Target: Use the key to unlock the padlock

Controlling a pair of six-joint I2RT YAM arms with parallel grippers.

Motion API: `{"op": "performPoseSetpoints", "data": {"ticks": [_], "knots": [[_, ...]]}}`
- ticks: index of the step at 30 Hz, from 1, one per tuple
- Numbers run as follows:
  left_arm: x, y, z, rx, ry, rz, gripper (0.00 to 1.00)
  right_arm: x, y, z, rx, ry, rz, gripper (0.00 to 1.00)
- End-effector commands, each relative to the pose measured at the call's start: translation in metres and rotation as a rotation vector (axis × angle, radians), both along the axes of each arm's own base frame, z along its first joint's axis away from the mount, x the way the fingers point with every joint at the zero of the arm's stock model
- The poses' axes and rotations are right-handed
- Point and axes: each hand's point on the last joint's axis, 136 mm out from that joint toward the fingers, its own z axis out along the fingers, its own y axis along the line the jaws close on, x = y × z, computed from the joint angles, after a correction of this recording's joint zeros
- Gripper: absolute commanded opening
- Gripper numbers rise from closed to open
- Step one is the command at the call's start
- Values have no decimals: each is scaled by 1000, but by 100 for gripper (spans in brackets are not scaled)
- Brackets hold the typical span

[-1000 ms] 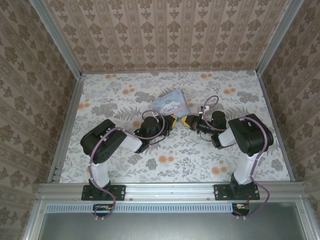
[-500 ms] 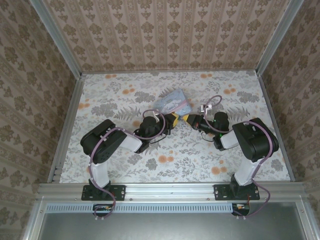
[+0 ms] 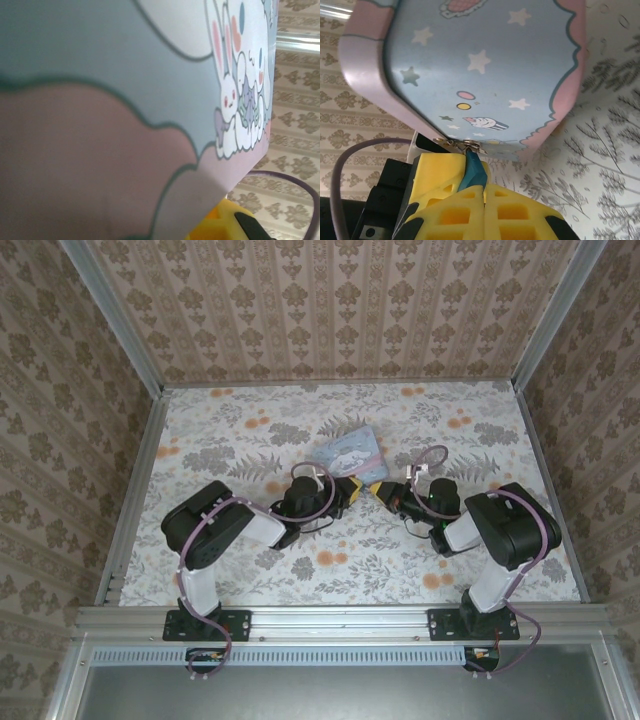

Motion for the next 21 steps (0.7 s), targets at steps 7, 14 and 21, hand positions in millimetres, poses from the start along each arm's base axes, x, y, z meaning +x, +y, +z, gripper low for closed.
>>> {"op": "performPoseSetpoints", "data": {"ticks": [7, 14, 21], "knots": [[-66, -44, 44, -98, -102, -262, 0, -9, 17, 15, 75, 38, -90, 0], [-67, -52, 37, -133, -70, -249, 0, -8, 20, 20, 87, 44, -140, 0], [-69, -53, 35, -150, -50, -254, 0, -1, 10, 14, 30, 7, -117, 0]]}}
